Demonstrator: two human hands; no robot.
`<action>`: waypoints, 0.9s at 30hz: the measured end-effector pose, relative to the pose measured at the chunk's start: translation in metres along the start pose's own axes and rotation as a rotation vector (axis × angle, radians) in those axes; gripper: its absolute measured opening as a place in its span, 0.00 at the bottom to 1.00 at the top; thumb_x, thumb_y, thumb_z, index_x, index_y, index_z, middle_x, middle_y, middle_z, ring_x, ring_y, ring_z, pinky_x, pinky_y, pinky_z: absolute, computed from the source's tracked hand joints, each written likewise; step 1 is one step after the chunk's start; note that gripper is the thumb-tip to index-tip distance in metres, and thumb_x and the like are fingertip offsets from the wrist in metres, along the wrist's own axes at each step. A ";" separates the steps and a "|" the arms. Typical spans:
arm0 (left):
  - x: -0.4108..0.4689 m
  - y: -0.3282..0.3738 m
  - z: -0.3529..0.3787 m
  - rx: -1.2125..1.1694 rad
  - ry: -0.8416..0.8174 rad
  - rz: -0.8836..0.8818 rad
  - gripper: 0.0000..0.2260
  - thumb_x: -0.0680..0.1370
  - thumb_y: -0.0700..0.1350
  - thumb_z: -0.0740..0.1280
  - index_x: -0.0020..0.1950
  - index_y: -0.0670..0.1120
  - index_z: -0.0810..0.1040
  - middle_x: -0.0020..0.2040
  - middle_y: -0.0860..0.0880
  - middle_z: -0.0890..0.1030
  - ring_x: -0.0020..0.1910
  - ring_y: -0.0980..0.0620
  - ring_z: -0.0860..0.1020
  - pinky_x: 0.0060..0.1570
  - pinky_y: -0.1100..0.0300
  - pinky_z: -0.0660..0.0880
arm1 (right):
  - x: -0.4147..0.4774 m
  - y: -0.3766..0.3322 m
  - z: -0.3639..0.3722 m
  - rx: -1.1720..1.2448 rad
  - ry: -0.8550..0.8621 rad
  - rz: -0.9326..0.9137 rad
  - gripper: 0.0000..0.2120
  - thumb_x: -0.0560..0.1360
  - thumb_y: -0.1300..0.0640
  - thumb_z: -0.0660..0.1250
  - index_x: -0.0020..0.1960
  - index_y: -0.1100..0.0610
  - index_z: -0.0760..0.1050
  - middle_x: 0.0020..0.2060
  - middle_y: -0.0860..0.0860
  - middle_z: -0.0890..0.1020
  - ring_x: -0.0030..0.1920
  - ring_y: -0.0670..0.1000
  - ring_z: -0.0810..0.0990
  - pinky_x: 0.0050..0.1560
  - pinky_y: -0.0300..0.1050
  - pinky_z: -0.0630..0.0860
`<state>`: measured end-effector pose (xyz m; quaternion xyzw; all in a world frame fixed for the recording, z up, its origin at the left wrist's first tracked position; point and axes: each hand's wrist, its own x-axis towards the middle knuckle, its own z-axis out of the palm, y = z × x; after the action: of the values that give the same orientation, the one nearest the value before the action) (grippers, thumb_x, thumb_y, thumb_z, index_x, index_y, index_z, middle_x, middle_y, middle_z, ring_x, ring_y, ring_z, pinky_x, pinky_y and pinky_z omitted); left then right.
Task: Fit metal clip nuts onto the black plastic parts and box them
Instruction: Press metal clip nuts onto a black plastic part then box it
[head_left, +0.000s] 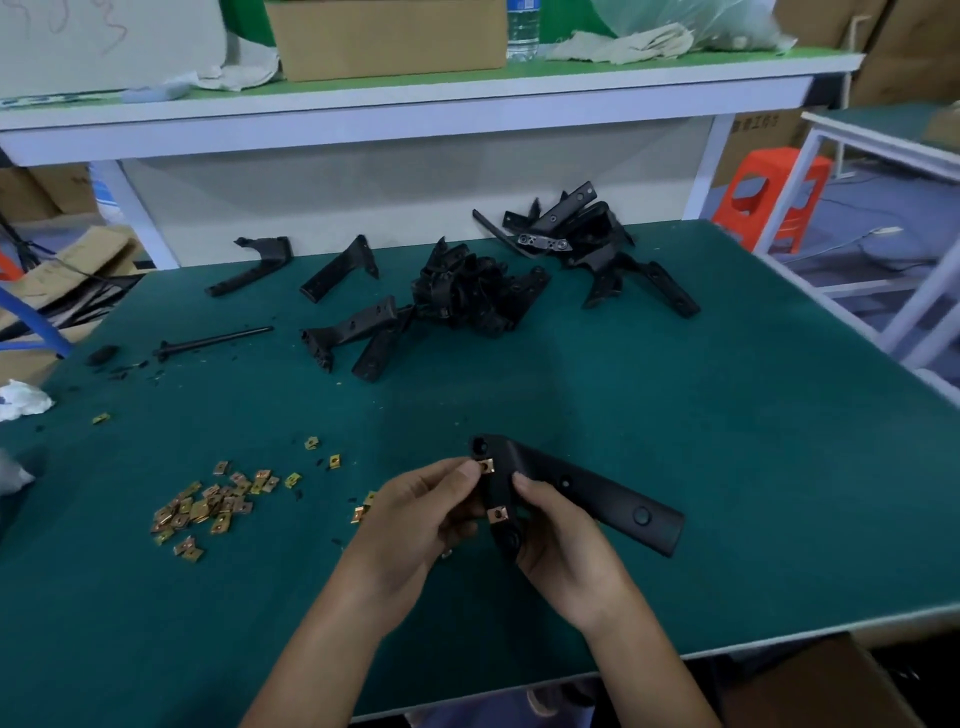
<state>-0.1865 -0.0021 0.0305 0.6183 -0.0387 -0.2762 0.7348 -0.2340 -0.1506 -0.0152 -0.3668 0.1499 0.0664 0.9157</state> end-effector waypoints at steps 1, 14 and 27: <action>0.000 -0.001 -0.003 0.020 -0.027 0.020 0.10 0.80 0.45 0.66 0.52 0.47 0.87 0.49 0.46 0.85 0.46 0.53 0.81 0.46 0.60 0.74 | -0.004 0.000 0.004 0.018 0.010 0.001 0.16 0.72 0.57 0.71 0.58 0.62 0.84 0.57 0.61 0.83 0.50 0.56 0.82 0.54 0.49 0.78; -0.012 -0.038 0.083 0.411 -0.325 0.128 0.08 0.70 0.54 0.72 0.48 0.58 0.87 0.42 0.52 0.87 0.37 0.58 0.82 0.37 0.66 0.79 | -0.137 -0.010 -0.071 0.065 0.279 -0.256 0.16 0.74 0.55 0.68 0.59 0.60 0.84 0.55 0.57 0.84 0.56 0.56 0.81 0.64 0.52 0.71; -0.038 -0.021 0.086 0.274 -0.265 0.108 0.03 0.74 0.44 0.73 0.44 0.49 0.87 0.35 0.48 0.80 0.32 0.56 0.73 0.31 0.67 0.71 | -0.131 -0.001 -0.053 0.036 0.157 -0.256 0.21 0.71 0.54 0.72 0.61 0.63 0.83 0.59 0.64 0.81 0.58 0.62 0.78 0.63 0.60 0.72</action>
<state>-0.2601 -0.0627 0.0415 0.6679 -0.2054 -0.3074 0.6459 -0.3699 -0.1899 -0.0088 -0.3705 0.1742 -0.0827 0.9086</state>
